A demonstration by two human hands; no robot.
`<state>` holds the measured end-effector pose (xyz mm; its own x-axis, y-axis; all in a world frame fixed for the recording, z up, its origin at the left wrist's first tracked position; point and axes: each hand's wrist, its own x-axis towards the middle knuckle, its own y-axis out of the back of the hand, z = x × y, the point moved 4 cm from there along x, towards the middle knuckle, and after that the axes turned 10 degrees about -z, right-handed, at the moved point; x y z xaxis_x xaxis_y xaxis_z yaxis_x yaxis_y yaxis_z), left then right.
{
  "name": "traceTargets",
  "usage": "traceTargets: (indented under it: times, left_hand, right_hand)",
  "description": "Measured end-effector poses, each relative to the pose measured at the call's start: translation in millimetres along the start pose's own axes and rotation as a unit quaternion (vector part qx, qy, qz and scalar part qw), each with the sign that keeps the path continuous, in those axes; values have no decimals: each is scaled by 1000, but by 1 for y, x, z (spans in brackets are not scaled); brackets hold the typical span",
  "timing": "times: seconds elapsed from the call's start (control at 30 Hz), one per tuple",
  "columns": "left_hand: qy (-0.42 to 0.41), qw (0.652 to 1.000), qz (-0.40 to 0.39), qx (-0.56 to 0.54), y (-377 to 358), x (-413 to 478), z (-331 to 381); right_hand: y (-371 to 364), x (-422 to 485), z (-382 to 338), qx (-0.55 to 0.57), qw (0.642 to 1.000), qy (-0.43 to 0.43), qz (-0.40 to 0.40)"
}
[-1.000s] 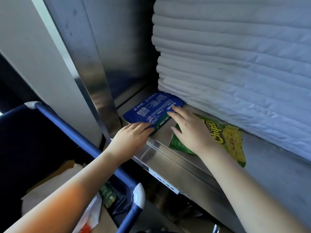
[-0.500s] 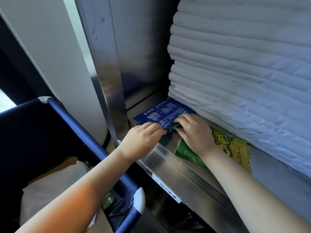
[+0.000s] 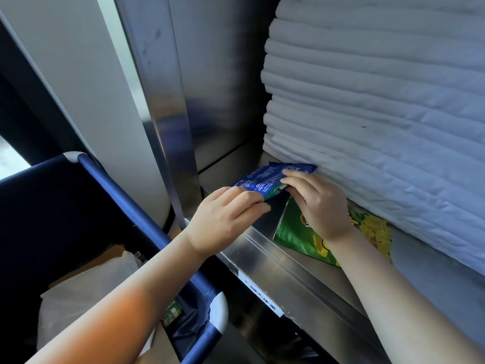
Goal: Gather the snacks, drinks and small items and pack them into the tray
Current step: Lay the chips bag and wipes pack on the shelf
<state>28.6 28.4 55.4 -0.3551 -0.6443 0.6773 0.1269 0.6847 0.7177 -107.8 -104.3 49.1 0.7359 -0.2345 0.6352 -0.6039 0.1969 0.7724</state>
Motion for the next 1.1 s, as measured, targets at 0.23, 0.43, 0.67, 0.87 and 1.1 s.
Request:
traceTargets:
  times: [0.23,0.43,0.67,0.87,1.1]
  left_hand:
    - [-26,999,-5,19,8,10,10]
    - [49,998,1,-34,11,13,7]
    - [104,993,-27,-58,3,2,0]
    - [183,980,-13,-79,5,2,-5]
    - [246,966,-53,-59,8,1,-18]
  right_hand:
    - [7,-3,2,-17,1000,14,10]
    - [12,5,-1,-21,999,6,23]
    - [5,6,-7,-17,999,-19,30]
    - [2,14,-11,21,999,-11,29]
    - [-10,27,-13,51,998,-15,-40]
